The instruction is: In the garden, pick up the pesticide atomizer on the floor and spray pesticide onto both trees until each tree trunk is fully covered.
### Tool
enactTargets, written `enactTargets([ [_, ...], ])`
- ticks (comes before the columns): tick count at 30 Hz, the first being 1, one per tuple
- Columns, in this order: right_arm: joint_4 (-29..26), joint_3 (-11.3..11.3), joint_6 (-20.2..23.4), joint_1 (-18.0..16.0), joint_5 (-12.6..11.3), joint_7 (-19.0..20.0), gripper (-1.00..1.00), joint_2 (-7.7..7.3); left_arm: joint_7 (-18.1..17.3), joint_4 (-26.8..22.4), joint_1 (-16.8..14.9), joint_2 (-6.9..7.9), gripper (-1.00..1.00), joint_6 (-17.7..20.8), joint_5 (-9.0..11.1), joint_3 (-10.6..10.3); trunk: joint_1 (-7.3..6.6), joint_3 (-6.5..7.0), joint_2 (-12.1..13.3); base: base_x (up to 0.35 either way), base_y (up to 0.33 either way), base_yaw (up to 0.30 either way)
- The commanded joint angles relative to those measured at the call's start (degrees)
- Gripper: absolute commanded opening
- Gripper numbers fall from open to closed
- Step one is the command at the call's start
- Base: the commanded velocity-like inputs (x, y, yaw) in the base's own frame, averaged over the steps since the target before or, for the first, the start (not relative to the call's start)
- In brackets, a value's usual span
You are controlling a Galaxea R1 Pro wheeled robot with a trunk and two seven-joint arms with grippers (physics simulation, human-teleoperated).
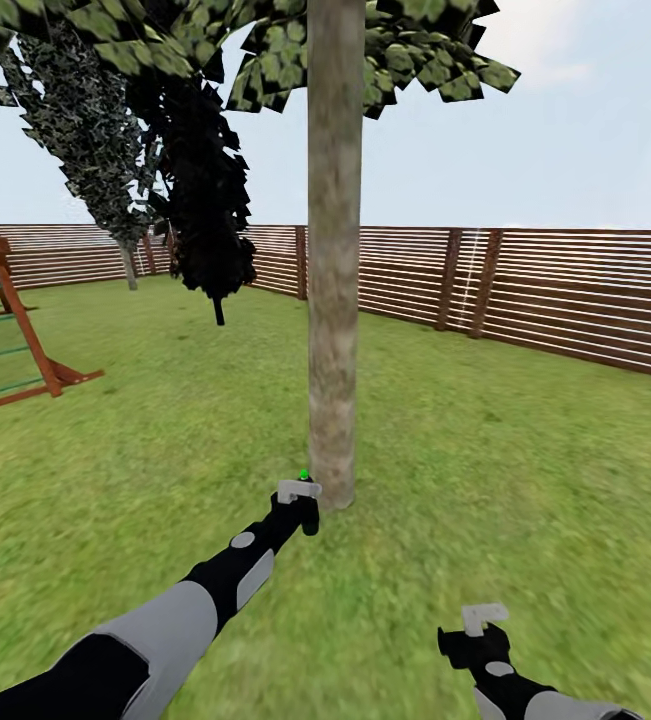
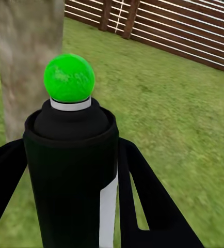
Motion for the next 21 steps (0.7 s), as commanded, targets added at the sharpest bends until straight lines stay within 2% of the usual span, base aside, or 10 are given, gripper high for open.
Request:
enactTargets([
  [1, 0.0, 0.02, 0.0, 0.0, -0.01, 0.0, 1.0, 0.0, -0.01, 0.01, 0.0, 0.0, -1.0, -0.03, 0.01, 0.08, 0.0, 0.0, 0.0, 0.058, 0.0, 0.0],
  [7, 0.0, 0.0, -0.02, 0.0, 0.0, 0.0, 1.0, -0.13, -0.02, -0.03, 0.0, 0.0, -1.0, -0.08, 0.02, 0.18, 0.0, 0.0, 0.0, 0.122, 0.0, 0.0],
  [10, 0.0, 0.0, -0.2, 0.0, -0.02, 0.0, 1.0, -1.83, -0.02, 0.08, 0.0, 0.0, -1.0, -0.1, -0.02, 0.26, 0.0, 0.0, 0.0, 0.025, 0.0, 0.0],
  [12, 0.0, 0.0, -0.39, 0.0, -0.02, 0.0, 1.0, -2.26, -0.02, 0.03, 0.0, 0.03, -1.0, -0.2, -0.04, 0.27, 0.0, 0.0, 0.0, 0.006, 0.0, 0.0],
  [18, 0.0, 0.0, -0.64, 0.0, -0.02, 0.0, 1.0, -2.44, 0.19, -0.11, 0.0, 0.13, -1.0, -0.47, -0.02, 0.35, 0.0, 0.0, 0.0, 0.001, 0.0, 0.0],
  [21, 0.0, 0.0, -0.41, 0.0, -0.02, 0.0, 1.0, -2.41, 0.27, -2.08, 0.0, 0.15, -1.0, -0.01, 0.01, 0.25, 0.0, 0.0, 0.0, 0.0, 0.0, 0.0],
])
